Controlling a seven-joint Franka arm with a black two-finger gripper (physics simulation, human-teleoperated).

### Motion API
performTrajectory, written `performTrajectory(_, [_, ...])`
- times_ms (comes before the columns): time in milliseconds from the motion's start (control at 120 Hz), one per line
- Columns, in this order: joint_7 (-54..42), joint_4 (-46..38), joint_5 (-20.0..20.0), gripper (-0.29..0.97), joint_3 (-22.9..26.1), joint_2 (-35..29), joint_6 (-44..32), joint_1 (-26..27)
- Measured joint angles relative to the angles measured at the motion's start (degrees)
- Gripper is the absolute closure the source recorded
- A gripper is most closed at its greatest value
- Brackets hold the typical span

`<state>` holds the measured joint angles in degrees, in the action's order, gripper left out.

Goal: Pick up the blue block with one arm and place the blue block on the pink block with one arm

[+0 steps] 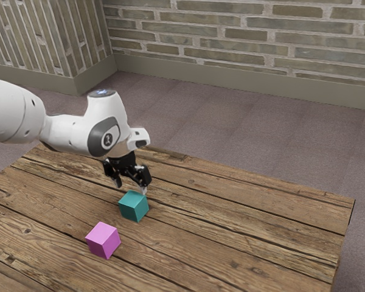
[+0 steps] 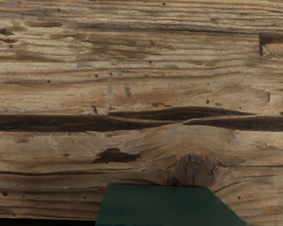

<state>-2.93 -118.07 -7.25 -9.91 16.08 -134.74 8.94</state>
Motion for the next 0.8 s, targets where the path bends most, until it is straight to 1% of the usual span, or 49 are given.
performTrajectory(167, [0.23, -0.15, -0.53, 0.0, 1.24, 1.2, -1.17, 0.04])
performTrajectory(400, [0.48, -0.82, -1.24, 0.0, 1.38, 1.55, -1.71, -0.06])
performTrajectory(517, [0.57, -4.13, -1.96, 0.0, 1.38, -0.32, -1.84, -0.07])
performTrajectory(683, [0.67, -4.6, -2.44, 0.0, 1.38, 1.13, -2.53, -0.06])
performTrajectory(733, [0.69, -4.58, -2.61, 0.06, 1.38, 1.38, -2.8, -0.06])
performTrajectory(800, [0.72, -4.56, -2.77, 0.23, 1.38, 1.49, -3.08, -0.06])
